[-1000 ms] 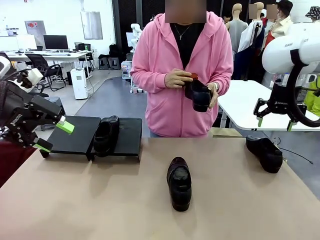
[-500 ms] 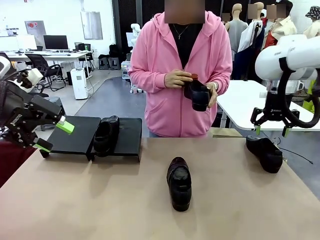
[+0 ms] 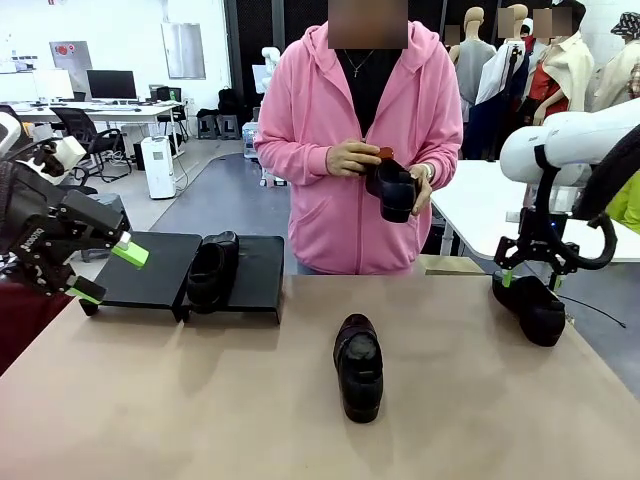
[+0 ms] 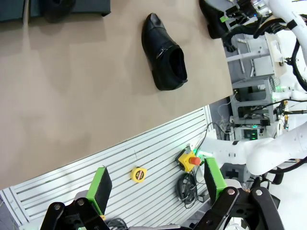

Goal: Organize the shoes by placing them on the stand.
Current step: Pick up one Shoe and place it in the middle of the table.

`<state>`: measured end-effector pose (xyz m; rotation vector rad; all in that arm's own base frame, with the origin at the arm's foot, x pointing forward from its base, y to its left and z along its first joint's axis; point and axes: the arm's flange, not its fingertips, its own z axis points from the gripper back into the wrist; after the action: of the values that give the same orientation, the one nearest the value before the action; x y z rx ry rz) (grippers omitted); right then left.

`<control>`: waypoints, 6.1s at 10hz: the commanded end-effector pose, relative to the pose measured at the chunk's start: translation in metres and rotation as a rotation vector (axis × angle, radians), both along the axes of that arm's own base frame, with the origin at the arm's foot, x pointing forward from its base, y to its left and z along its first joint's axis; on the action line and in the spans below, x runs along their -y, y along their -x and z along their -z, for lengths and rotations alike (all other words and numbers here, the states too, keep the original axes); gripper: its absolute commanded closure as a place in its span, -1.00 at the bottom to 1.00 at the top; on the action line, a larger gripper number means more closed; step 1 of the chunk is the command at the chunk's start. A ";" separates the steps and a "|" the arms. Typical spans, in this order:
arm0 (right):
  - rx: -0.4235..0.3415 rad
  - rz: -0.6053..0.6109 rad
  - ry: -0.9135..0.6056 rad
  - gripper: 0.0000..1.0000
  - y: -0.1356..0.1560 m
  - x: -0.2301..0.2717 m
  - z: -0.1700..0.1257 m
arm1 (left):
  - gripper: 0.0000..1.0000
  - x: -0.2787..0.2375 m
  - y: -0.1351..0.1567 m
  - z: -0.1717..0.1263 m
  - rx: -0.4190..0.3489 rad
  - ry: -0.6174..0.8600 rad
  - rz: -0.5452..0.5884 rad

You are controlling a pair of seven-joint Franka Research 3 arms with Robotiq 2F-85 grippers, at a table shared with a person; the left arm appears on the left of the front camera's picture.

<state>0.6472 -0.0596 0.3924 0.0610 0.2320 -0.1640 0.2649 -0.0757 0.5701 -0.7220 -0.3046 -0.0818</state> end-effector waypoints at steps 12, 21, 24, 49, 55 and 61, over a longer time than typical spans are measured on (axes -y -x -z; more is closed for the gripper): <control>0.015 0.001 0.090 1.00 -0.024 -0.009 0.046 | -1.00 -0.004 -0.001 0.001 0.010 0.002 0.021; 0.024 0.084 0.078 1.00 -0.019 0.013 0.032 | -1.00 -0.004 -0.001 0.001 0.010 0.002 0.021; 0.107 0.170 -0.065 1.00 0.097 0.021 -0.108 | -1.00 -0.004 -0.001 0.001 0.010 0.002 0.021; 0.321 0.543 -0.297 1.00 0.288 0.041 -0.209 | -1.00 -0.004 -0.001 0.001 0.010 0.002 0.021; 0.379 0.071 -0.357 1.00 0.292 -0.270 -0.214 | -1.00 -0.004 -0.001 0.001 0.010 0.002 0.021; 0.218 -0.064 -0.404 1.00 0.308 -0.396 -0.151 | -1.00 -0.004 -0.001 0.001 0.010 0.002 0.021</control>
<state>0.3447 0.3555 0.5139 0.4332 0.1059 0.0020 0.2650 -0.0748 0.5700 -0.7204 -0.3036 -0.0838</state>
